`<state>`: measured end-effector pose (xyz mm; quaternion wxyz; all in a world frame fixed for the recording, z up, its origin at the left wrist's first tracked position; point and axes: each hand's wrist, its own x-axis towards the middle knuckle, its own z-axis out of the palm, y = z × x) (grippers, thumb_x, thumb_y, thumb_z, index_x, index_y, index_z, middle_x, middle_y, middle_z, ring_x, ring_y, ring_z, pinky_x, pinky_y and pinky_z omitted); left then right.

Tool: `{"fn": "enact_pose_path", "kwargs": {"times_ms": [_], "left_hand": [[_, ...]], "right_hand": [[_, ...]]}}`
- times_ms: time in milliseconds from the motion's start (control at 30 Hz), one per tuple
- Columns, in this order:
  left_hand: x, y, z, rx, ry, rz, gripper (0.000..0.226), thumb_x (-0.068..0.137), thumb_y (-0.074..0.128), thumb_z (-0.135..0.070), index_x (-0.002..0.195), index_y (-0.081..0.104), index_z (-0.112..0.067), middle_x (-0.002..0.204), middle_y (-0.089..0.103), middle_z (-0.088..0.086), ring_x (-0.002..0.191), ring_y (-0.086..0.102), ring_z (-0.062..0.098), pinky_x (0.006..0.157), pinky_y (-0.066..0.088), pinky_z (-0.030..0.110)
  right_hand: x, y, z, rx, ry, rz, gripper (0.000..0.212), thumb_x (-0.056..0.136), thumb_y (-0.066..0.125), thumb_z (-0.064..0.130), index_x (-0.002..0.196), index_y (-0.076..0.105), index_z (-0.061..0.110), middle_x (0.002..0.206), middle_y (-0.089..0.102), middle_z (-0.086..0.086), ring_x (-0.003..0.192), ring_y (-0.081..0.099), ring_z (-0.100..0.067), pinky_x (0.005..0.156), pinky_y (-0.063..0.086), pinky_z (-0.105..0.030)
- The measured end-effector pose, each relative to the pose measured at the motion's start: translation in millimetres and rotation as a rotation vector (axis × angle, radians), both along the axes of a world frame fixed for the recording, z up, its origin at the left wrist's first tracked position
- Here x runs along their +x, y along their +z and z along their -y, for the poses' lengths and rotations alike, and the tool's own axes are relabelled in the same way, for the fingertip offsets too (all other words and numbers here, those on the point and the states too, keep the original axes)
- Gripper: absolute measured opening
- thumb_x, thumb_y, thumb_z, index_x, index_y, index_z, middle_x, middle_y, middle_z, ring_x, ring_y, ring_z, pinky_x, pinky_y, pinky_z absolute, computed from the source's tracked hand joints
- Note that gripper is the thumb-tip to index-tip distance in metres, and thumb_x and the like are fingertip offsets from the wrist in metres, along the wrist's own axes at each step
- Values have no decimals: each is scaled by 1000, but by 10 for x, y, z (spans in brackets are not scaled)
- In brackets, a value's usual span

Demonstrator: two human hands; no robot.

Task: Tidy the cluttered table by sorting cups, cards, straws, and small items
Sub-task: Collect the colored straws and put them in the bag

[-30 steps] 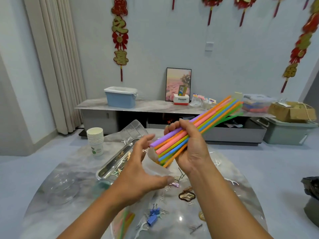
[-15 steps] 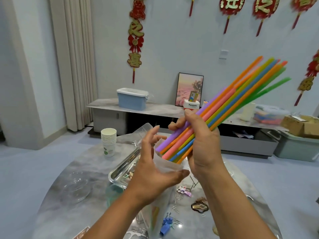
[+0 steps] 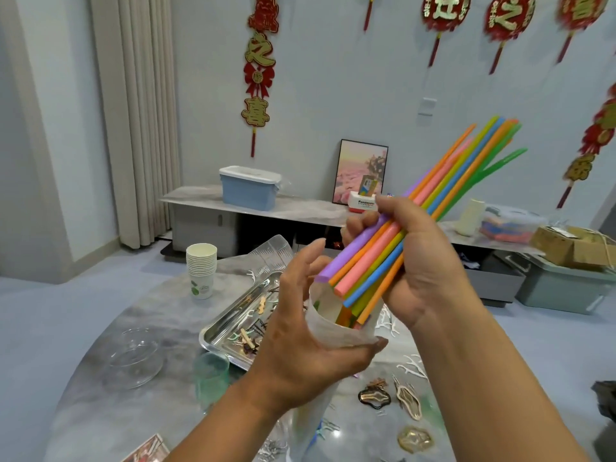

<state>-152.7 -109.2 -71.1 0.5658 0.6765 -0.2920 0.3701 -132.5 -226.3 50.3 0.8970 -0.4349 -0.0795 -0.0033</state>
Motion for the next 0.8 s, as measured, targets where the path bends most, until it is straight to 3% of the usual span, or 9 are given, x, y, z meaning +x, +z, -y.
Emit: {"fn": "enact_pose_path", "kwargs": {"times_ms": [67, 167, 300, 400, 500, 633, 700, 800], "left_hand": [[31, 170, 13, 21, -5, 133, 117, 65, 95, -22, 152, 18, -35, 141, 43, 3, 127, 53, 33, 93, 55, 51], [181, 349, -3, 146, 112, 311, 110, 70, 92, -32, 151, 18, -35, 145, 41, 7, 128, 52, 36, 94, 52, 54], [319, 221, -76, 188, 168, 269, 95, 74, 90, -34, 144, 28, -15, 144, 42, 12, 126, 53, 42, 95, 52, 54], [350, 145, -79, 193, 241, 284, 89, 74, 88, -34, 140, 33, -11, 139, 43, 9, 123, 55, 39, 94, 53, 53], [372, 178, -103, 160, 311, 282, 89, 72, 90, -32, 138, 36, -8, 139, 43, 6, 127, 52, 32, 96, 51, 53], [375, 200, -131, 196, 455, 325, 84, 84, 75, -49, 147, 28, -17, 141, 43, 5, 134, 37, 7, 103, 45, 46], [357, 215, -139, 231, 483, 323, 83, 88, 67, -54, 148, 20, -22, 140, 42, 4, 135, 31, -2, 102, 45, 44], [346, 184, -161, 264, 484, 296, 92, 81, 77, -40, 150, 18, -24, 139, 44, 0, 131, 40, 7, 100, 46, 49]], "right_hand": [[-101, 140, 49, 43, -5, 91, 10, 94, 65, 17, 92, 56, 12, 66, 59, -3, 62, 68, -21, 69, 60, -33], [-226, 269, 107, 29, -63, 288, 15, 95, 64, 19, 82, 56, 15, 65, 61, -2, 64, 69, -21, 70, 58, -35], [-207, 96, 72, -145, -237, 392, 16, 96, 63, 17, 80, 65, 13, 68, 69, -6, 72, 74, -26, 72, 60, -39], [-179, -50, 11, -52, -252, 367, 36, 96, 63, 14, 63, 73, 25, 68, 72, -4, 72, 74, -23, 72, 60, -36], [-183, -107, -52, 125, -232, 311, 33, 88, 67, 17, 57, 73, 25, 68, 72, -1, 70, 73, -19, 71, 60, -33], [-155, -200, -89, 224, -218, 159, 39, 94, 64, 21, 56, 73, 20, 71, 73, -1, 73, 73, -18, 67, 60, -30], [-124, -236, -97, 281, -209, 89, 41, 95, 61, 22, 57, 74, 19, 74, 73, -1, 77, 74, -17, 73, 60, -32], [-80, -263, -92, 419, -166, -47, 28, 98, 57, 25, 75, 69, 15, 76, 73, 0, 74, 75, -15, 88, 58, -39]]}}
